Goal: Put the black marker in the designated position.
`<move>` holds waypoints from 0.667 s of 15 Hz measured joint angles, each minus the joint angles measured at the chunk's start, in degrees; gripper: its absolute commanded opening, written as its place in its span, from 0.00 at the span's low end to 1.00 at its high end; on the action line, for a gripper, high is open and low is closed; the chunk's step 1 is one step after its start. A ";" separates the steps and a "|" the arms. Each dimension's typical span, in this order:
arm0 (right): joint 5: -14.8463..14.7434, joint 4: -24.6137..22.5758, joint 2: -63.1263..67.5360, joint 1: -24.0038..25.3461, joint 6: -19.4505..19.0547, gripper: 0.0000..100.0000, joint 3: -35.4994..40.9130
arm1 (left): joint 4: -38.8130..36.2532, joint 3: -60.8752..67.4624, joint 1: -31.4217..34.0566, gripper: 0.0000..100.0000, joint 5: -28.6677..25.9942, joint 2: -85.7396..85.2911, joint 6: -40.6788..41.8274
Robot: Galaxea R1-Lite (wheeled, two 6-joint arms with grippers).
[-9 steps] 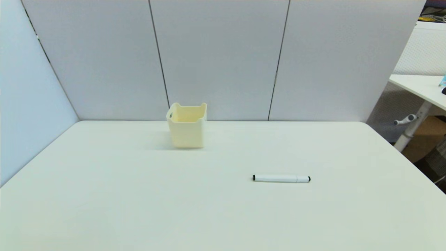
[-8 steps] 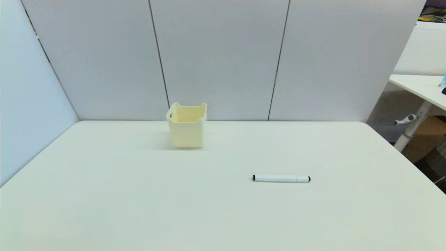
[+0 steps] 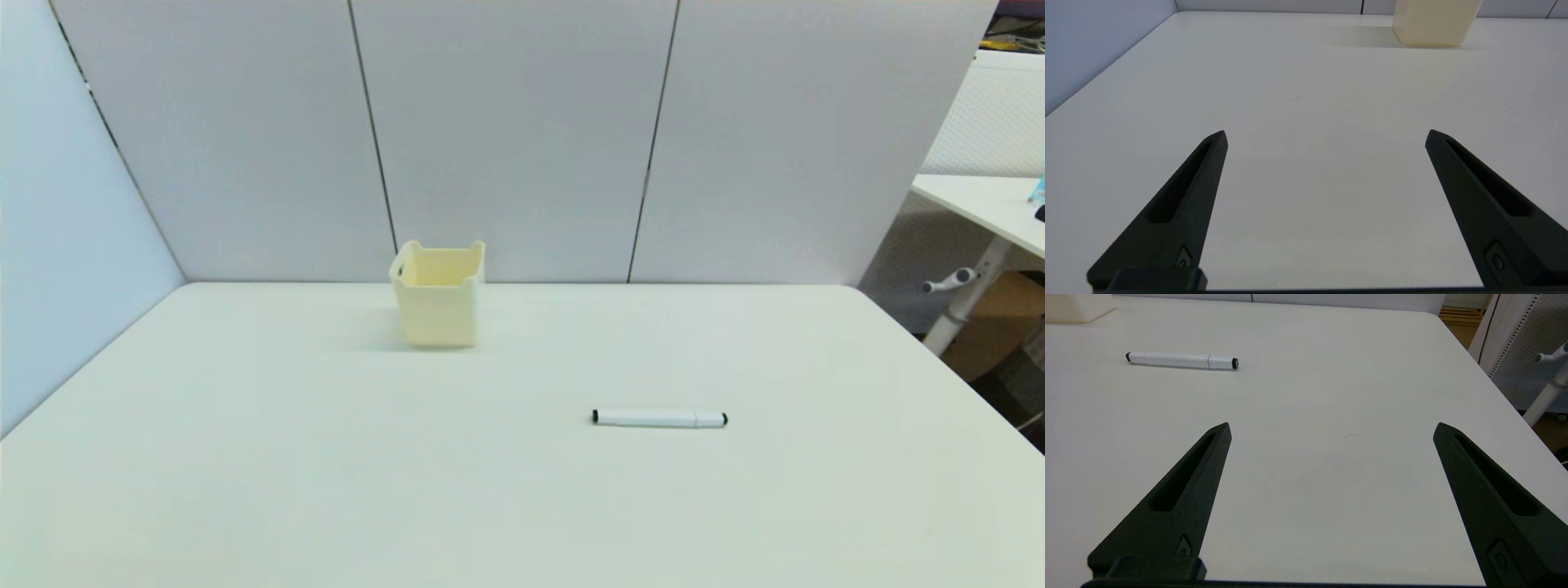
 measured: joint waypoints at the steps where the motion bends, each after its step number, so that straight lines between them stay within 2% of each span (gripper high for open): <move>1: 0.00 0.02 0.00 0.00 0.00 1.00 0.00 | 0.00 0.00 0.00 1.00 0.00 0.00 -0.02; 10: -0.02 0.00 0.00 0.00 0.00 1.00 0.00 | 0.18 -0.30 0.00 1.00 0.37 2.74 -0.20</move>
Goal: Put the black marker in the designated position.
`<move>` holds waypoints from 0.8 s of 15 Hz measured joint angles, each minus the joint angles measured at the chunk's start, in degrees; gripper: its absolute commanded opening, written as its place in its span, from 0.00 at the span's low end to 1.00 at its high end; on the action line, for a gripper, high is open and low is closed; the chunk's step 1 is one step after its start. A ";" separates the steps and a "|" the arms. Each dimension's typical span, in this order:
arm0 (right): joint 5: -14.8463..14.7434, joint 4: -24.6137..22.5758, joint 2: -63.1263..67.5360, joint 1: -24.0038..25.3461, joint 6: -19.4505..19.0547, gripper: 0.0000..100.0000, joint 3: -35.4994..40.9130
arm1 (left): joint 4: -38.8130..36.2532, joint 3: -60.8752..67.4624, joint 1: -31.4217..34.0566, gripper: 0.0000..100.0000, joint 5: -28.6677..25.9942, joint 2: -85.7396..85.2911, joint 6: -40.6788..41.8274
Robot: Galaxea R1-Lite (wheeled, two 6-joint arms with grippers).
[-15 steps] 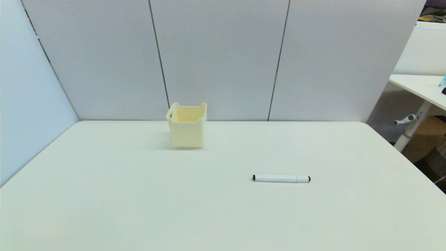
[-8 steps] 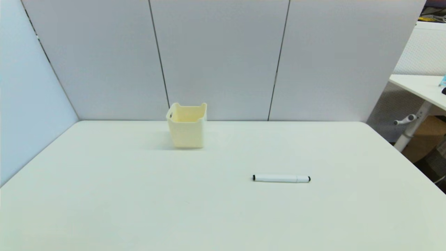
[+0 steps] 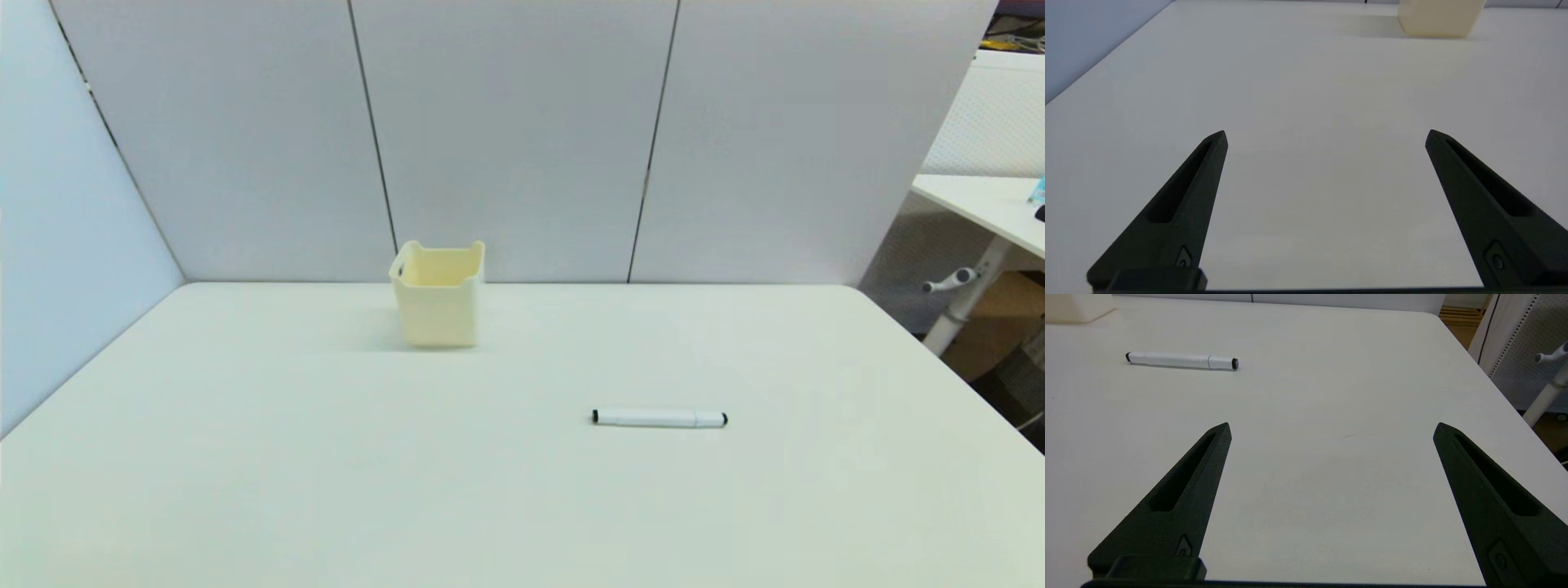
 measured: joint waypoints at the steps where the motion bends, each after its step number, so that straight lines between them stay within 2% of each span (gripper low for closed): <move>1: 0.00 0.00 0.00 0.00 0.00 1.00 0.00 | 0.24 -1.07 -0.04 1.00 -0.56 1.73 0.26; 7: 0.02 0.00 0.00 0.00 0.00 1.00 0.00 | 7.58 -20.00 -1.43 1.00 -8.80 20.24 10.70; 12: 0.00 -0.02 0.00 0.00 -0.02 1.00 0.00 | 13.06 -38.12 -10.08 1.00 -15.58 45.79 22.44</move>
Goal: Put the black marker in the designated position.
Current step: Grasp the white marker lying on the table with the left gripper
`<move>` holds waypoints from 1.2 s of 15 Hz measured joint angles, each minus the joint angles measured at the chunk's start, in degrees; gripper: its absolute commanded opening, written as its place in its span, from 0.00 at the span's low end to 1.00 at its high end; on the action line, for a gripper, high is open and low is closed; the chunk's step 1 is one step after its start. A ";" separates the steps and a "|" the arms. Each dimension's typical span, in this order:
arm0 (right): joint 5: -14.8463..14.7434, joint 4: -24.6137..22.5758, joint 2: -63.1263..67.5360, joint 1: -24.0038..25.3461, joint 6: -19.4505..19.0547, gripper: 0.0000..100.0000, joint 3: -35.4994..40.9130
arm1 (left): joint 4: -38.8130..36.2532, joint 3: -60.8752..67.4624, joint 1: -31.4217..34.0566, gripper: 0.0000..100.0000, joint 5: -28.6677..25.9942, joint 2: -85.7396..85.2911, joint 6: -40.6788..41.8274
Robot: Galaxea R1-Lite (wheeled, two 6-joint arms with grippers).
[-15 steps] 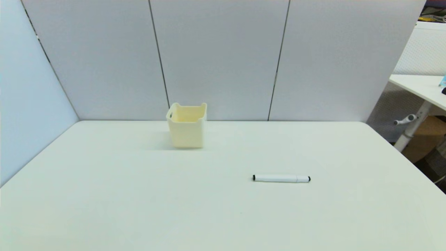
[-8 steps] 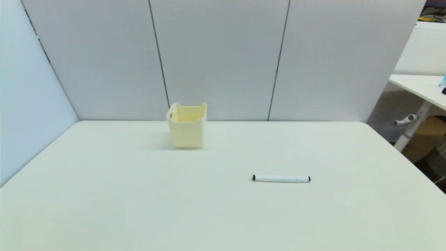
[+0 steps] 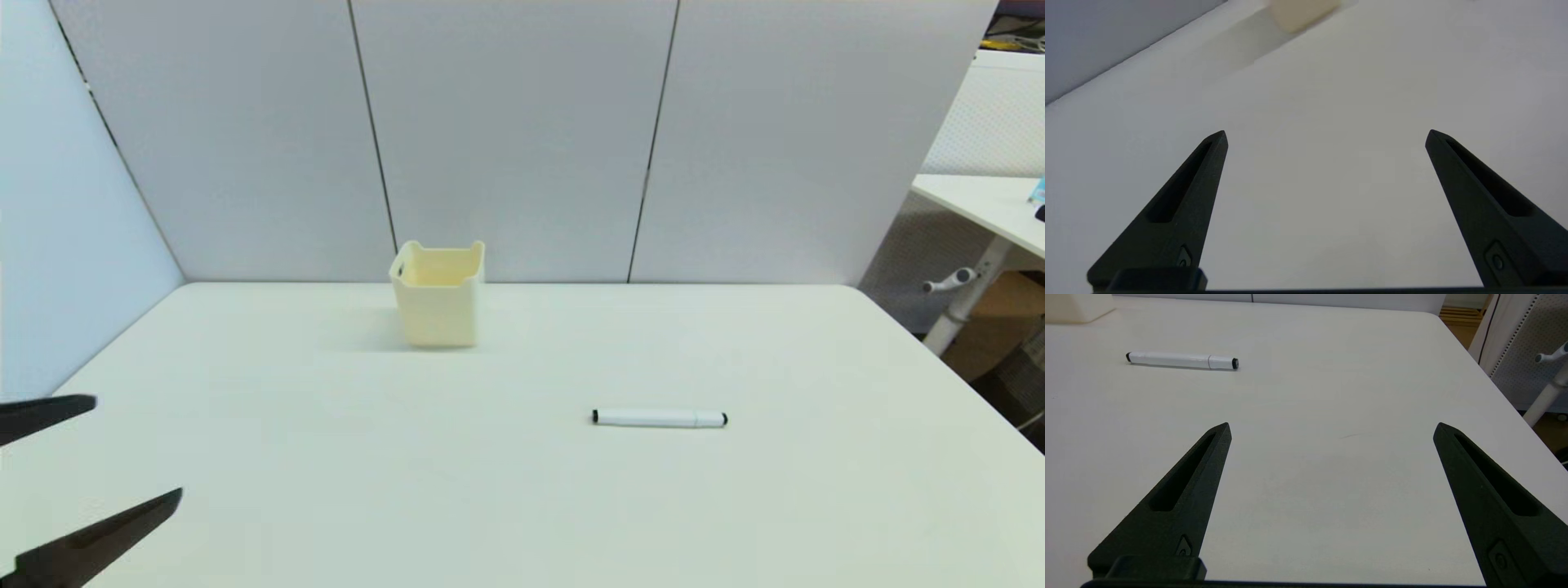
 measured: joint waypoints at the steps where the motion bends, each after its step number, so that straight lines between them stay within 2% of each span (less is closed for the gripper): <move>1: 0.00 0.00 0.00 0.00 0.00 1.00 0.00 | 0.39 -3.24 -2.89 1.00 -0.83 5.21 1.40; 8: 0.00 0.02 0.00 0.00 0.02 1.00 0.00 | -0.77 -22.56 -23.02 1.00 -5.73 37.10 4.16; 12: 0.00 0.02 0.00 0.00 0.00 1.00 0.00 | -6.45 -30.62 -29.11 1.00 -10.42 50.38 4.18; 18: 0.02 0.05 0.00 0.00 0.02 1.00 0.00 | -10.22 -42.45 -34.32 1.00 -15.43 64.46 3.72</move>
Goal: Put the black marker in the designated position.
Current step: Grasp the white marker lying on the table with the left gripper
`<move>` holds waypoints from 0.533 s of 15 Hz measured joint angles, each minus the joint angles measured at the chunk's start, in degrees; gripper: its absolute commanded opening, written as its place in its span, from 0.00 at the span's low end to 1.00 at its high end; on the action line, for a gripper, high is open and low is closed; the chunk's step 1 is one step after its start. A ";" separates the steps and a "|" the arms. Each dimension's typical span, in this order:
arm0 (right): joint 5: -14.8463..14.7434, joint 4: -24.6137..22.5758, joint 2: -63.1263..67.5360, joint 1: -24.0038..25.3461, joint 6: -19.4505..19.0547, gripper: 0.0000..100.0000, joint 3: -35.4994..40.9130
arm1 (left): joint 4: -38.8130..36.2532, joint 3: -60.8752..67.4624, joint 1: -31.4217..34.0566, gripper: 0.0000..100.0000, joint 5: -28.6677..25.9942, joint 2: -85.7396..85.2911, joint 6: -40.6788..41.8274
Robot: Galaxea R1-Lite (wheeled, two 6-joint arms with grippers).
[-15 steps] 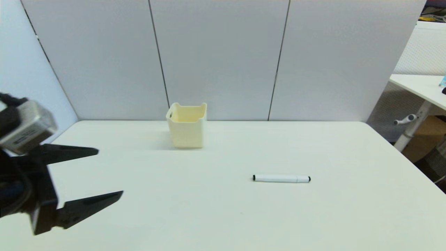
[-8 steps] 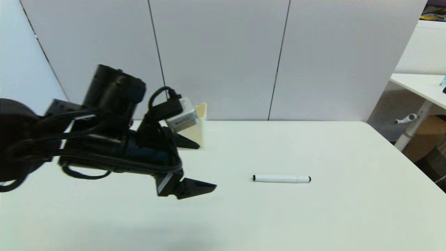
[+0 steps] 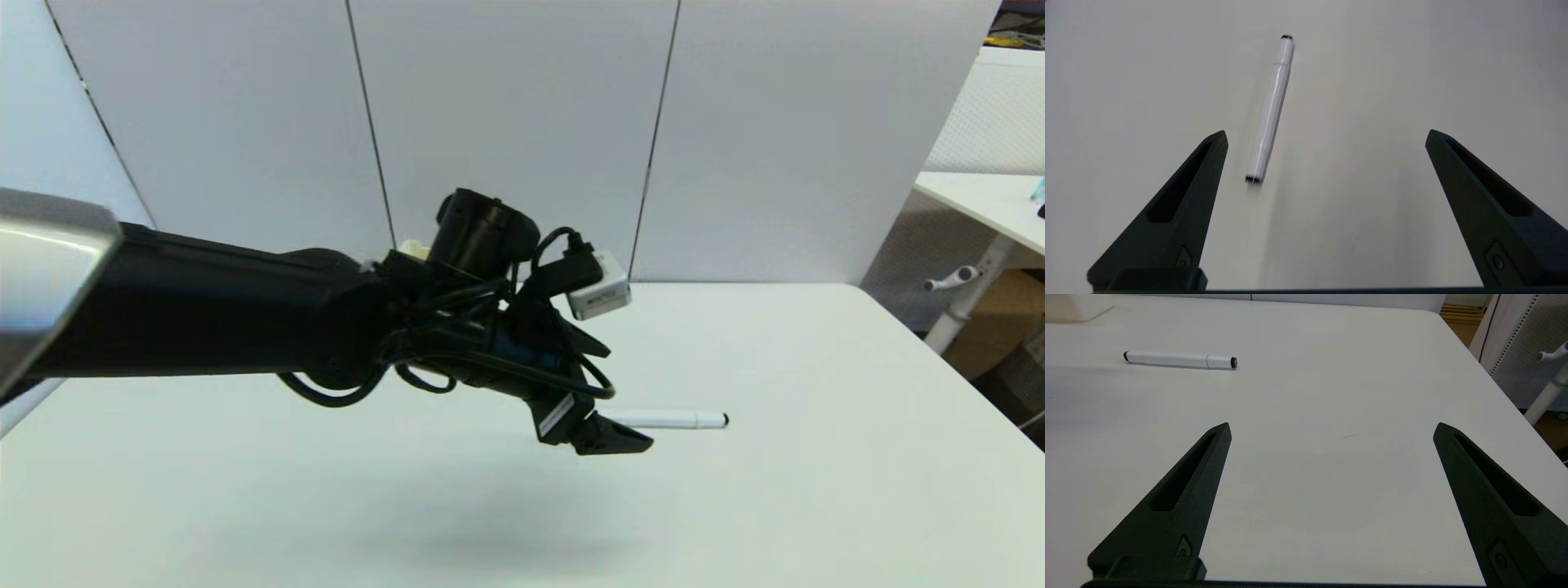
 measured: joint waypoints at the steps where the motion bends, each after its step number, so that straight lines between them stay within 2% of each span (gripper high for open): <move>1: -0.02 -0.02 0.00 0.00 0.00 1.00 0.00 | -0.78 -1.16 -0.26 1.00 -0.98 1.82 0.00; 8: -0.02 -0.05 0.00 0.00 0.00 1.00 0.00 | -6.97 -5.51 0.57 1.00 -3.86 11.91 -0.38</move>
